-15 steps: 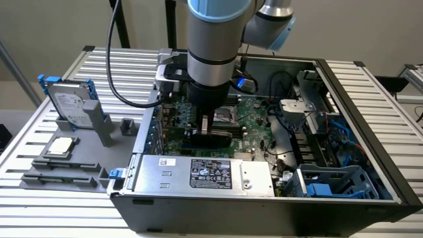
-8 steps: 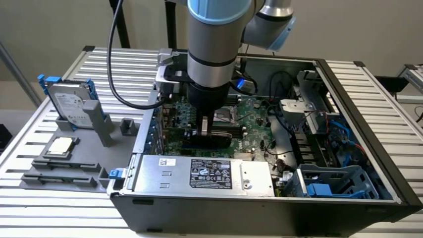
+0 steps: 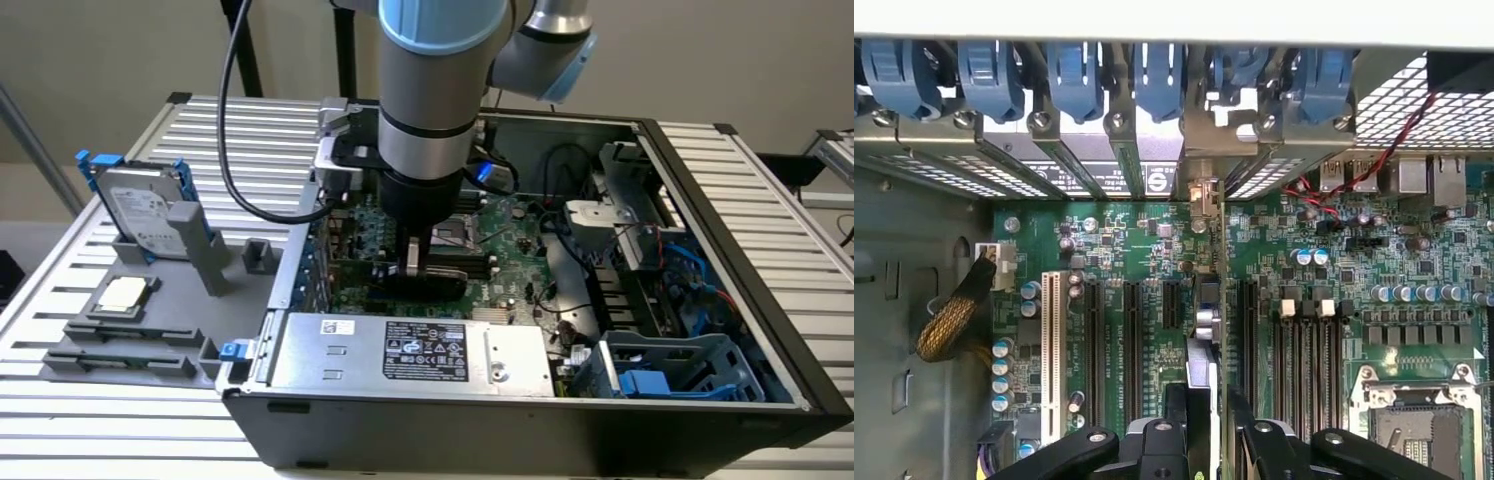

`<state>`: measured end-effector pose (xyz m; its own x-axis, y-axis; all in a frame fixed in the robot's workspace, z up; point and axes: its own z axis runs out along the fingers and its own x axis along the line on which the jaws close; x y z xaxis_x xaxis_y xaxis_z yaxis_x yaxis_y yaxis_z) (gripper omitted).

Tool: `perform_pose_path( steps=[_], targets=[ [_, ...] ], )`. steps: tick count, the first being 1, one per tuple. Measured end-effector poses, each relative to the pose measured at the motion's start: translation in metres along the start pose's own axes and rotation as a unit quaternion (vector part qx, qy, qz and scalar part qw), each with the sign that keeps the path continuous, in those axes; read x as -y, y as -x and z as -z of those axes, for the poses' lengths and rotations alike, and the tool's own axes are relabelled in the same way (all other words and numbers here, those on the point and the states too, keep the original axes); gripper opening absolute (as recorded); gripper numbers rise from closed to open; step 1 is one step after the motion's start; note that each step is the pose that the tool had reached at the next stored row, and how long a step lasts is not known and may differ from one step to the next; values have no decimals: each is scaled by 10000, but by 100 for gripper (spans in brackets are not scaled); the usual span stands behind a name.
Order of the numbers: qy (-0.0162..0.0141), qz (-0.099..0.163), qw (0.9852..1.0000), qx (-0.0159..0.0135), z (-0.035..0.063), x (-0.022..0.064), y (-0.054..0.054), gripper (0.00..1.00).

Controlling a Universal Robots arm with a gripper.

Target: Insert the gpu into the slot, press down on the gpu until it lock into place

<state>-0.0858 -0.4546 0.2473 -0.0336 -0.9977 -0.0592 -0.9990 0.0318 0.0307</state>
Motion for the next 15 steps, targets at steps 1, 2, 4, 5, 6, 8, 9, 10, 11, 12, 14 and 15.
perform_pose_path(
  steps=[1, 2, 4, 5, 6, 8, 9, 10, 11, 12, 14, 15],
  targets=[
    [0, 1, 10000, 0, -8, 0, -1, 26],
    [-1, 2, 10000, 2, -17, 1, -1, 26],
    [-2, 3, 10000, 6, -28, 0, -1, 26],
    [-2, 3, 10000, 5, -28, 1, -1, 26],
    [-9, 4, 10000, 17, -36, 3, 2, 26],
    [-4, 4, 10000, 8, -7, 1, 2, 33],
    [-3, 4, 10000, 7, 34, -1, 3, 33],
    [-3, 5, 10000, 7, 75, -2, 6, 33],
    [-2, 5, 10000, 6, 120, -3, 9, 33],
    [-2, 6, 10000, 5, 165, -5, 11, 33],
    [-2, 9, 10000, 5, 257, -9, 17, 33],
    [-1, 9, 10000, 5, 304, -13, 20, 33]
  ],
)
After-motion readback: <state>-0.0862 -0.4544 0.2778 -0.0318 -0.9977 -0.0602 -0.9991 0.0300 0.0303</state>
